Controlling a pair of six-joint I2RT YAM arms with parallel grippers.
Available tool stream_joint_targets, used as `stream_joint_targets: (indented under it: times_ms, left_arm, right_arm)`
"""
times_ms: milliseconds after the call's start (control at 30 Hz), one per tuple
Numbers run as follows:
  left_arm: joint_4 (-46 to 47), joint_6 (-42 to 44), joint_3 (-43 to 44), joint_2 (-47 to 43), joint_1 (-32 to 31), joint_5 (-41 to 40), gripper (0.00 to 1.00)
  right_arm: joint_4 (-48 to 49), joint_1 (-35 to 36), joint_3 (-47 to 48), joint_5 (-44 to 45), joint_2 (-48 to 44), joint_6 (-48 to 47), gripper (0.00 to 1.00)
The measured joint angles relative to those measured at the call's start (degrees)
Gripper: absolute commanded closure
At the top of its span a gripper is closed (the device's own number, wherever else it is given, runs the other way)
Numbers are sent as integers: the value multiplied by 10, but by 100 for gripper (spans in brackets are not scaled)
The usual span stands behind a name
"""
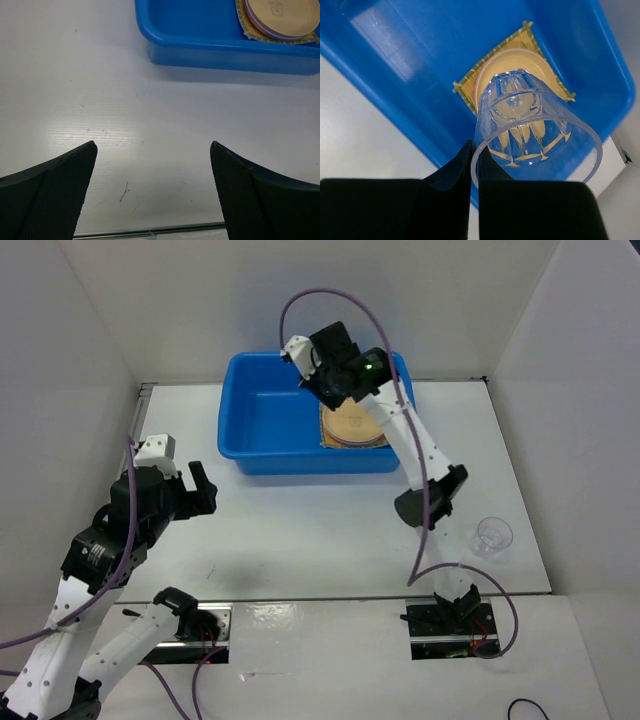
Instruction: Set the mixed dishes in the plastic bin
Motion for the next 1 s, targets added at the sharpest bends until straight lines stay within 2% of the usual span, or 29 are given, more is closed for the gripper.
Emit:
stream_joint_targets:
  times_ms: [133, 433, 733, 933, 1000]
  left_arm:
    - [0, 0, 0, -2, 0, -1, 0]
    - [0, 0, 0, 0, 0, -1, 0]
    - [2, 0, -3, 7, 0, -1, 0]
    - [6, 0, -3, 11, 0, -1, 0]
    - [6, 0, -3, 11, 0, -1, 0]
  right_arm:
    - [-5, 21, 83, 16, 109, 6, 100]
    - [-14, 70, 202, 21, 265, 12, 100]
    - [-14, 71, 222, 21, 332, 14, 93]
    - [-15, 73, 222, 24, 347, 16, 78]
    - [-14, 74, 226, 26, 347, 15, 78]
